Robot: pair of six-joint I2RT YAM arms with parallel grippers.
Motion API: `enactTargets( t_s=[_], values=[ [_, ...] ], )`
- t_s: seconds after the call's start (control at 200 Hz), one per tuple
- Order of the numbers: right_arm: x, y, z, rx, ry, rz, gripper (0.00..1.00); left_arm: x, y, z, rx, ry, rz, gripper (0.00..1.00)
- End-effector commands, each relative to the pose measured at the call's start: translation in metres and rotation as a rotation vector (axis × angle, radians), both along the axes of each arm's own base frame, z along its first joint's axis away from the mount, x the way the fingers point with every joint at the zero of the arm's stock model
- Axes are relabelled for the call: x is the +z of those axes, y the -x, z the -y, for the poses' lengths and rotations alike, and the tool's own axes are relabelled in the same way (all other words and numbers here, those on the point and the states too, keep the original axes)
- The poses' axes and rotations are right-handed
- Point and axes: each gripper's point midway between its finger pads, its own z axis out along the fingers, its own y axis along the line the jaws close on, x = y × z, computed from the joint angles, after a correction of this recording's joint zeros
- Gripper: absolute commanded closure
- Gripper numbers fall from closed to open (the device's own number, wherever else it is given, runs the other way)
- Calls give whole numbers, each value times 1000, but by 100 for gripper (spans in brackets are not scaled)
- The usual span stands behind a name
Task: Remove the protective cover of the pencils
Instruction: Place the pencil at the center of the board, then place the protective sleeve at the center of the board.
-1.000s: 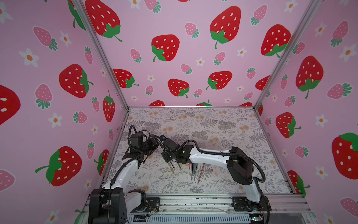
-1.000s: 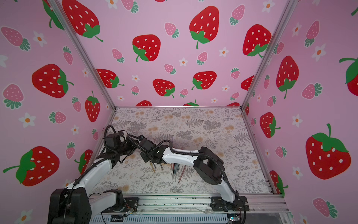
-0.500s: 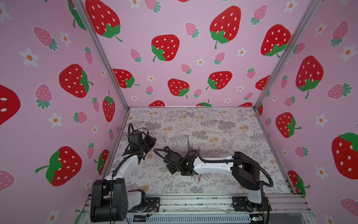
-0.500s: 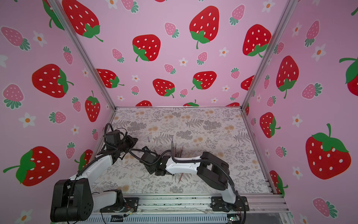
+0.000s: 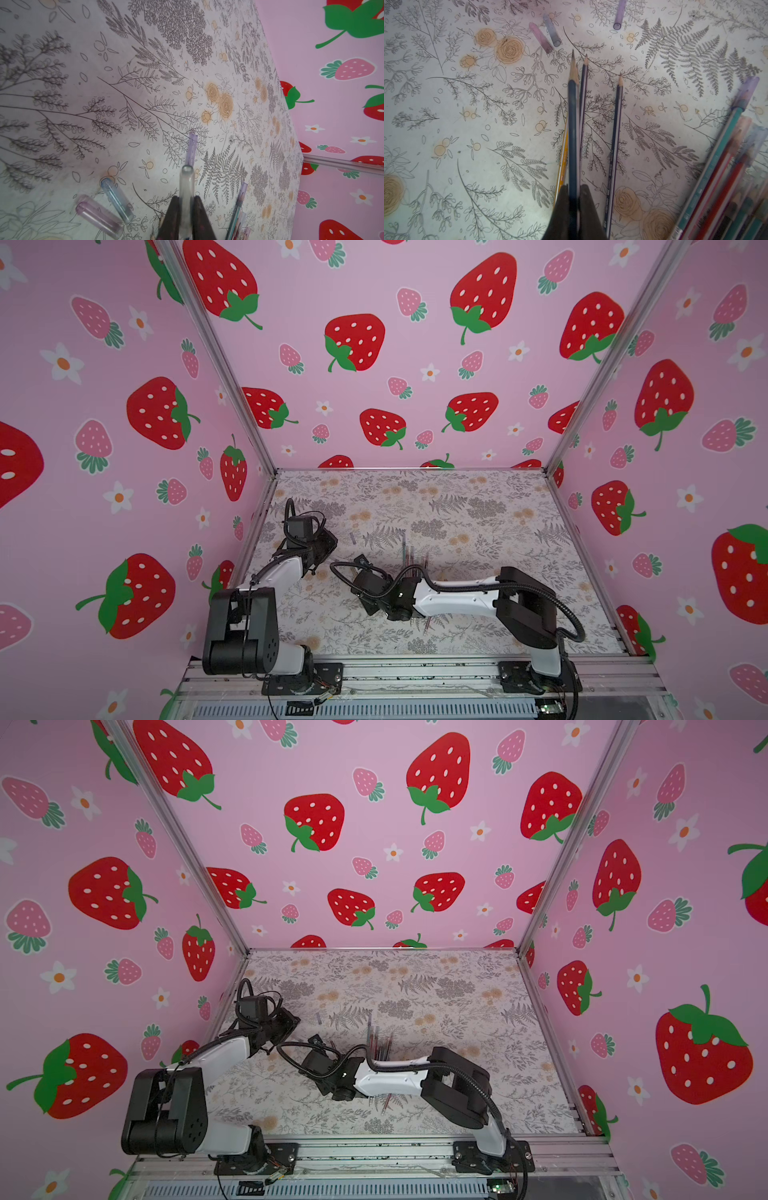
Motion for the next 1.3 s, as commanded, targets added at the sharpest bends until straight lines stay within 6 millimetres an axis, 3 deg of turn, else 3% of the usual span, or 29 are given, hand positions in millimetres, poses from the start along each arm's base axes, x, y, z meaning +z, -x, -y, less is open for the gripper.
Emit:
enactTargets(
  t_s=[0.0, 0.42, 0.435, 0.47, 0.76, 1.006, 1.046, 1.296],
  values=[
    [-14, -4, 5, -47, 33, -32, 100, 5, -9, 1, -9, -27, 4, 100],
    [-37, -11, 8, -72, 56, -114, 100, -11, -19, 15, -58, -23, -46, 100],
    [-37, -25, 13, -102, 52, -116, 100, -11, -20, 15, -59, -23, -46, 100],
    [-38, -27, 14, -106, 54, -119, 100, -13, -20, 16, -63, -22, -53, 100],
    [-44, -28, 10, -96, 60, -142, 100, -29, -25, 24, -85, -14, -99, 100],
    [-44, -29, 8, -90, 57, -149, 93, -35, -20, 22, -73, -32, -124, 95],
    [-43, -29, 7, -89, 55, -149, 90, -36, -20, 22, -73, -32, -129, 90],
    [-40, -30, 6, -83, 52, -146, 80, -40, -19, 24, -75, -21, -143, 83]
  ],
)
